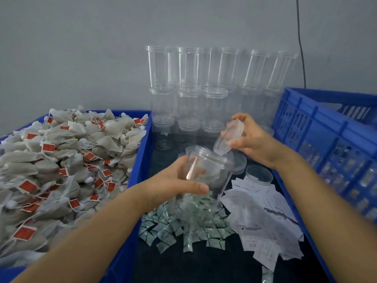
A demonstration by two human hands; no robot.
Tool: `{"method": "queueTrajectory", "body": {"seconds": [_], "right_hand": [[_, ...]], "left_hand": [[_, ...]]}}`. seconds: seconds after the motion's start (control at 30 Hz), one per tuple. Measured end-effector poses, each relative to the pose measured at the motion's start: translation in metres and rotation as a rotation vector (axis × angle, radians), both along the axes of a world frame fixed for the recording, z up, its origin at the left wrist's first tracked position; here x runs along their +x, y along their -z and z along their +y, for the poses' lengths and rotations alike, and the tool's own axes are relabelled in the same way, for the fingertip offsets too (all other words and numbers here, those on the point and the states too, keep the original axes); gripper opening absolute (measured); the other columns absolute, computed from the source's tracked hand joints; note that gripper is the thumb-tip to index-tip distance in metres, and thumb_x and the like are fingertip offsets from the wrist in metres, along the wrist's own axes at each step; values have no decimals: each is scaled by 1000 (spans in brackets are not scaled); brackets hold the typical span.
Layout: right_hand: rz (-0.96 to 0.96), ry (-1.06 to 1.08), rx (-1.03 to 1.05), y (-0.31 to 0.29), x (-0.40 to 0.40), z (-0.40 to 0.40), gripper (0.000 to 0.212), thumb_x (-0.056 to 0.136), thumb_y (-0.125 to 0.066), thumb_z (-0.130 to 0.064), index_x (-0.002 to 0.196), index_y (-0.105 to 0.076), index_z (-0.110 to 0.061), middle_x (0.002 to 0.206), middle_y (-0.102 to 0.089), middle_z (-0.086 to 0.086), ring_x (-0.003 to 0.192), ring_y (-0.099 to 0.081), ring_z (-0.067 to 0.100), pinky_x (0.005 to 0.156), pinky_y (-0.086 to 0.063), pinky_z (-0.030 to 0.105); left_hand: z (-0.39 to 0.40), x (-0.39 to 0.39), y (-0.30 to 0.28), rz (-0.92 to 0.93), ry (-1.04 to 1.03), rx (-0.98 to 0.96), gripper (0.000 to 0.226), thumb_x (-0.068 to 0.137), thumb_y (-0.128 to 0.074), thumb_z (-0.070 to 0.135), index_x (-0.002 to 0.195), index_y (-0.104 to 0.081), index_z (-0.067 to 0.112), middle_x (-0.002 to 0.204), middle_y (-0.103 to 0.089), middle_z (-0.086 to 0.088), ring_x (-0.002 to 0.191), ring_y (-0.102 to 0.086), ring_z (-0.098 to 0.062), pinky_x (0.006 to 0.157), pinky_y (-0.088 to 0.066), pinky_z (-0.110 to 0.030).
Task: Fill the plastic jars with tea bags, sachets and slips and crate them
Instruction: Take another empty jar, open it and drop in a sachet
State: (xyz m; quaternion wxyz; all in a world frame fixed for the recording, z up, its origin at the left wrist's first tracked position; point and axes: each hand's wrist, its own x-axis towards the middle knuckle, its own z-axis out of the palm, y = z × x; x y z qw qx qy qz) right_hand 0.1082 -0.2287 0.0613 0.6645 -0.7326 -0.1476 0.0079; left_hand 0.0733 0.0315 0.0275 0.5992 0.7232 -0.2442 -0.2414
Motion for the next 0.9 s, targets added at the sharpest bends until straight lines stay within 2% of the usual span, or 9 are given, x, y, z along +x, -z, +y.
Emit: {"method": "queueTrajectory", "body": {"seconds": [0.07, 0.1, 0.2, 0.33, 0.43, 0.6, 0.7, 0.8, 0.9], "right_hand": [[53, 226, -75, 22, 20, 6, 61, 69, -84, -18, 114, -44, -29, 124, -50, 10, 112, -57, 23, 100, -51, 43], [77, 335, -125, 33, 29, 9, 63, 71, -87, -27, 116, -43, -26, 121, -51, 5, 105, -57, 18, 92, -52, 39], [109, 590, -273, 63, 54, 18, 65, 72, -87, -44, 115, -43, -21, 113, -51, -1, 89, -51, 7, 71, -44, 28], [162, 740, -525, 92, 75, 24, 69, 70, -86, -52, 111, -40, -22, 125, -52, 8, 115, -53, 27, 91, -49, 42], [199, 746, -641, 100, 84, 25, 75, 73, -83, -56, 125, -43, -17, 136, -50, 13, 127, -47, 32, 90, -41, 38], [249, 651, -714, 96, 86, 25, 94, 79, -78, -57, 150, -32, -18, 152, -43, 11, 141, -36, 35, 107, -36, 43], [172, 608, -599, 78, 71, 29, 90, 87, -69, -56, 156, -26, -16, 157, -38, 10, 143, -36, 33, 110, -37, 46], [28, 520, -282, 51, 39, 49, 76, 93, -55, -59, 154, -32, -21, 143, -51, -4, 122, -49, 13, 94, -36, 30], [-36, 319, -151, 32, -7, 74, 97, 73, -58, -73, 154, -29, -29, 118, -50, -28, 105, -53, -7, 88, -38, 18]], "left_hand": [[1, 4, 0, -59, -111, -96, 94, 54, -89, 33, 133, -38, 28, 111, -66, 20, 102, -64, -3, 79, -54, -21], [2, 6, -1, -86, -191, -134, 97, 52, -89, 37, 133, -37, 28, 110, -65, 23, 101, -64, -1, 77, -54, -17], [3, 14, 0, -152, -480, -156, 112, 39, -87, 58, 135, -36, 31, 125, -55, 19, 116, -53, -3, 96, -48, -33], [1, 20, 4, -167, -634, -154, 107, 37, -85, 58, 129, -36, 35, 119, -46, 25, 116, -45, 1, 95, -40, -27], [0, 24, 8, -163, -640, -167, 91, 56, -88, 31, 129, -33, 35, 130, -44, 16, 124, -40, -3, 84, -35, -14], [-1, 26, 13, -197, -607, -133, 87, 63, -87, 22, 125, -29, 40, 128, -39, 16, 126, -35, -1, 90, -31, -19], [-1, 25, 11, -193, -619, -111, 84, 61, -88, 27, 120, -30, 39, 122, -40, 18, 124, -37, -3, 94, -35, -23], [0, 22, 6, -233, -659, -43, 83, 57, -89, 37, 118, -32, 36, 118, -42, 19, 121, -42, -6, 96, -42, -29], [0, 12, -3, -396, -647, 49, 84, 53, -89, 44, 117, -36, 34, 113, -46, 23, 110, -47, -2, 87, -43, -21]]}}
